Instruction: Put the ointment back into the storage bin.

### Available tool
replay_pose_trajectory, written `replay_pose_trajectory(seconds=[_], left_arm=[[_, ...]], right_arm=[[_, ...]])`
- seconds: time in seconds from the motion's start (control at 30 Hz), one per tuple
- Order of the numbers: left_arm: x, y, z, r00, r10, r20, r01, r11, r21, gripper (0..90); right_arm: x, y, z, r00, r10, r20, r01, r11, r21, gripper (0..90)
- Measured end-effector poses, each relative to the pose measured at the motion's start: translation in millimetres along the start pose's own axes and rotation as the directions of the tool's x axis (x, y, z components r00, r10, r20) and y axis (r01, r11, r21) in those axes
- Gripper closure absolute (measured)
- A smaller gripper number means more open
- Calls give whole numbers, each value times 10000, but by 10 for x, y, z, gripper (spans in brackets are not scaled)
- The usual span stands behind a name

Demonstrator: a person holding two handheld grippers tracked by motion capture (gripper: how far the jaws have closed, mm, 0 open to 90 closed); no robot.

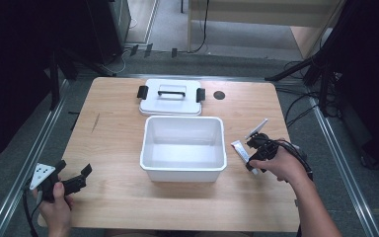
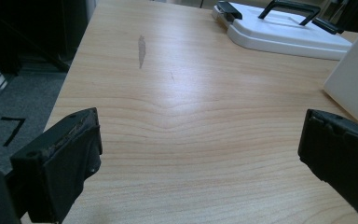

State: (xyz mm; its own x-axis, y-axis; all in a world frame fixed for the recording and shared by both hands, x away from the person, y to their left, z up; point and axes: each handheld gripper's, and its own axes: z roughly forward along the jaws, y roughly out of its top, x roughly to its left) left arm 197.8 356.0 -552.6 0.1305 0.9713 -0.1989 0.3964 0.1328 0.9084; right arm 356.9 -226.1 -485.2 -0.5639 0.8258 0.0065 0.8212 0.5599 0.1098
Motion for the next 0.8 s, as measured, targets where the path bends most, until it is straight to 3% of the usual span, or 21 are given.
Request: replay_pose_trajectory(seconds=[0.2,0.37,0.57,0.8], left_arm=[[0,1,4,10000,-13,22,13,10000,11,0],[2,1,5,10000,-31,45,31,10000,30,0],[6,3,4,10000,-27,81,26,10000,62,0],[9,4,8,9999,-40,111,39,10000,89,0]], right_arm=[[27,117,42,10000,-18,28,18,9999,100,504],[16,210,82,9992,388,-31,-388,9992,102,544],[9,305,147,9985,527,171,-531,9982,283,586],[12,355,224,9978,649,92,-654,9956,674,668]])
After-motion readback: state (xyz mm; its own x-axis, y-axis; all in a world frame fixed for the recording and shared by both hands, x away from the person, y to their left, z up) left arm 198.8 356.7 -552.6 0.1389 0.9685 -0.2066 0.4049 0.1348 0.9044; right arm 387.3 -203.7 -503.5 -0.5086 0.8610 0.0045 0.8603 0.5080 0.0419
